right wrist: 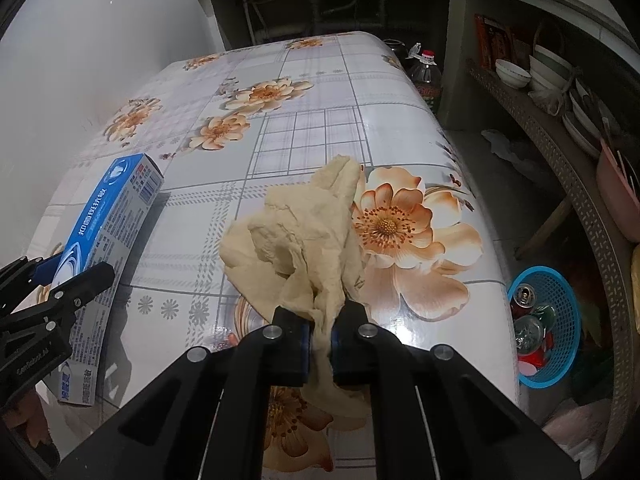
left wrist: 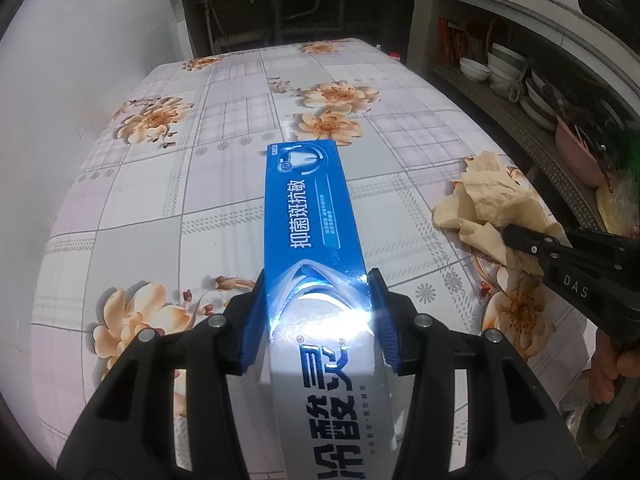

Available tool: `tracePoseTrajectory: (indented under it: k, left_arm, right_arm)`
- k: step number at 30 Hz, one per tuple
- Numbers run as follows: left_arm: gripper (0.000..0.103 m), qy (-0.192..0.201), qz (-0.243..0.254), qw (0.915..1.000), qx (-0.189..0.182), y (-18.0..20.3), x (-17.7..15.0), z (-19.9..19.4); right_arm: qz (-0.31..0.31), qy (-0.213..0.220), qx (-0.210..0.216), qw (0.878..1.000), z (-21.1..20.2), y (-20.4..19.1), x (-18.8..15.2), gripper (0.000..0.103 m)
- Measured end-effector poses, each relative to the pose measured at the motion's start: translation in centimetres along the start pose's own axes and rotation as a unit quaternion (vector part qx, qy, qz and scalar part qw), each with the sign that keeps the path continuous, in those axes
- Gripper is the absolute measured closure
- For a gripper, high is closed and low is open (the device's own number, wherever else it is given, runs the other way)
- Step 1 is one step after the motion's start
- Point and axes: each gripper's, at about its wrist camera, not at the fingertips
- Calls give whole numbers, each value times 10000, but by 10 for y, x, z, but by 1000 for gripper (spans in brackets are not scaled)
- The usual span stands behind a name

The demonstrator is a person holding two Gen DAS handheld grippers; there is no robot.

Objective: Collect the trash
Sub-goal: 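Lift the toothpaste box with the left tool while the right tool lifts the paper towel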

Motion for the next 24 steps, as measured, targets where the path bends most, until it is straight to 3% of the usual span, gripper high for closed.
tracePoseTrajectory:
  k: [24]
  left_arm:
    - [58,93,-9,9999,44,1,0,-5]
  right_arm:
    - [168,204,84,9996,-20,12,3,96]
Point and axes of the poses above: each gripper's, at about its wrist camera, not at the fingertips, and z roughly the way its jaws point, y to its right, x to its top, and after that the axes turned 8 degrees about -x, right-handed
